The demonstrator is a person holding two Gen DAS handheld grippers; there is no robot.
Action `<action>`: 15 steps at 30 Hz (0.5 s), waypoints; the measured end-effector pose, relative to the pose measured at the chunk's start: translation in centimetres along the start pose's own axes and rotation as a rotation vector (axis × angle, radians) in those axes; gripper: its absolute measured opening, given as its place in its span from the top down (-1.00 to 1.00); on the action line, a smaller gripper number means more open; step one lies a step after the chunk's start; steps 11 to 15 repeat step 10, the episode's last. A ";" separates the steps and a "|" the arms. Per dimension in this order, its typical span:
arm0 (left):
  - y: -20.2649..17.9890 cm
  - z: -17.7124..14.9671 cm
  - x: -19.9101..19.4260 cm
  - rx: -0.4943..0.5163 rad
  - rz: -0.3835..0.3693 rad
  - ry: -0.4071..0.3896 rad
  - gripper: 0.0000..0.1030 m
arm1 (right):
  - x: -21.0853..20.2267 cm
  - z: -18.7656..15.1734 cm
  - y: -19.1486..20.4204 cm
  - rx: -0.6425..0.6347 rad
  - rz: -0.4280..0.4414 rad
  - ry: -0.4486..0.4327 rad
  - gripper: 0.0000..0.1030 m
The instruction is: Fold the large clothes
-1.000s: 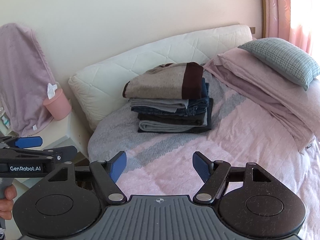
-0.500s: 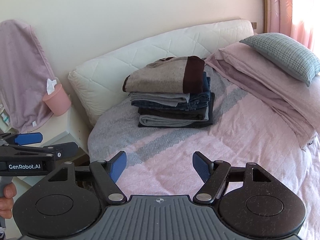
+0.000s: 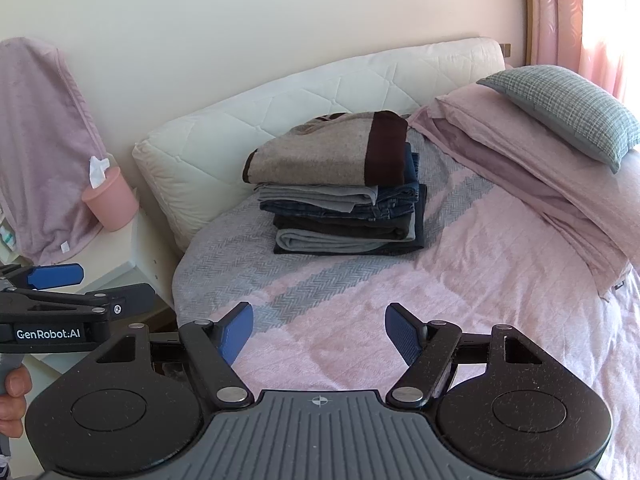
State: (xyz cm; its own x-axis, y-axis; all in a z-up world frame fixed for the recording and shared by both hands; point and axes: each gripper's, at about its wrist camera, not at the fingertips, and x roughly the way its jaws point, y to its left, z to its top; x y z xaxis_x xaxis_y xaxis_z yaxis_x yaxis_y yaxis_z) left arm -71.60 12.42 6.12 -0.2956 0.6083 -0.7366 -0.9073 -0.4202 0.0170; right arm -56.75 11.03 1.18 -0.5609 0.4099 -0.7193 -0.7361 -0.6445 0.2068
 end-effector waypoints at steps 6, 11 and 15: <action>0.1 0.0 0.0 0.001 -0.004 0.000 -0.97 | 0.0 0.0 0.0 0.002 0.001 0.004 -0.36; 0.1 0.0 0.1 0.006 -0.004 -0.001 -0.97 | 0.1 0.1 0.1 0.003 -0.002 0.006 -0.36; 0.1 0.0 0.1 0.006 -0.004 -0.001 -0.97 | 0.1 0.1 0.1 0.003 -0.002 0.006 -0.36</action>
